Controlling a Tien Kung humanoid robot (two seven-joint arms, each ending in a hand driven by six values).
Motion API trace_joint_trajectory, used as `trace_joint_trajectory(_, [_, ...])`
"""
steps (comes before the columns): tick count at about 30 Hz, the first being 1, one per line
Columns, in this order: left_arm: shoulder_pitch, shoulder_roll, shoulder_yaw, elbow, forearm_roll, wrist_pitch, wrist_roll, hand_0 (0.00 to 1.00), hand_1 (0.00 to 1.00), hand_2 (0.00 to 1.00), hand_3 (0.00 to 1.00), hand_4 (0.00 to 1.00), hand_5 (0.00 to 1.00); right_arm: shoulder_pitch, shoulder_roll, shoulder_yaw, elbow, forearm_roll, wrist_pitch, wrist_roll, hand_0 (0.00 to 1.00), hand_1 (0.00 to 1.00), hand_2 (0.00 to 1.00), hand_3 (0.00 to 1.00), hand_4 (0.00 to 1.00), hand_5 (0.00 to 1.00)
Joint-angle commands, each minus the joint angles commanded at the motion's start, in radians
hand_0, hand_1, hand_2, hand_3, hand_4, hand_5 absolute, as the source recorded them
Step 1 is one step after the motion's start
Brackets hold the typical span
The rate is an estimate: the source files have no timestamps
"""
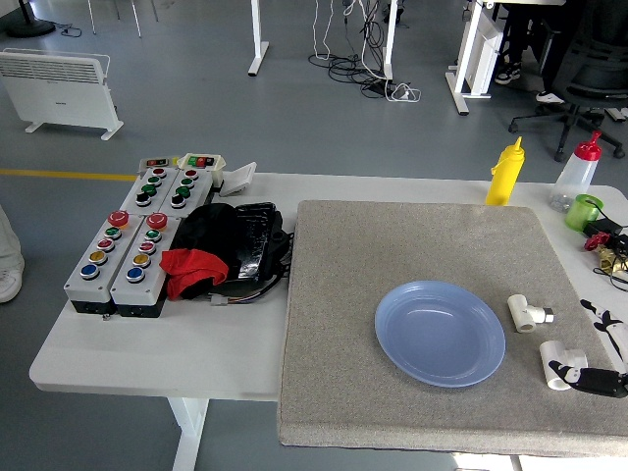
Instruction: Pick pipe place plate twice
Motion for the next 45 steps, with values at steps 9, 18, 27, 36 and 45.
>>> trace_joint_trajectory(9, [-0.008,0.001,0.011,0.002,-0.022,-0.002,-0.009,0.622,0.623,0.618,0.688,0.47,0.998,0.032,0.01,-0.027,-0.049,-0.003,0.025,-0.024,0.998,0.972,0.998,0.998,0.858,0.307])
trace_joint_trajectory(18, [-0.017,0.003,0.014,0.002,-0.03,-0.001,-0.013,0.622,0.621,0.614,0.687,0.465,0.998,0.054,0.017,-0.042,-0.087,0.005,0.046,-0.053,0.982,0.923,0.998,0.975,0.856,0.322])
trace_joint_trajectory(27, [-0.02,0.003,0.014,0.002,-0.029,0.0,-0.012,0.622,0.62,0.613,0.685,0.465,0.998,0.068,0.023,-0.043,-0.122,-0.035,0.055,-0.048,0.883,0.836,0.918,0.864,0.838,0.331])
trace_joint_trajectory(36, [-0.024,0.004,0.016,0.002,-0.03,-0.001,-0.013,0.622,0.621,0.613,0.684,0.465,0.998,0.076,0.026,-0.047,-0.14,-0.071,0.079,-0.05,0.783,0.751,0.777,0.797,0.816,0.32])
trace_joint_trajectory(45, [-0.025,0.004,0.016,0.002,-0.029,-0.002,-0.013,0.622,0.621,0.61,0.684,0.466,0.998,0.079,0.026,-0.048,-0.146,-0.056,0.07,-0.025,0.716,0.7,0.7,0.758,0.796,0.299])
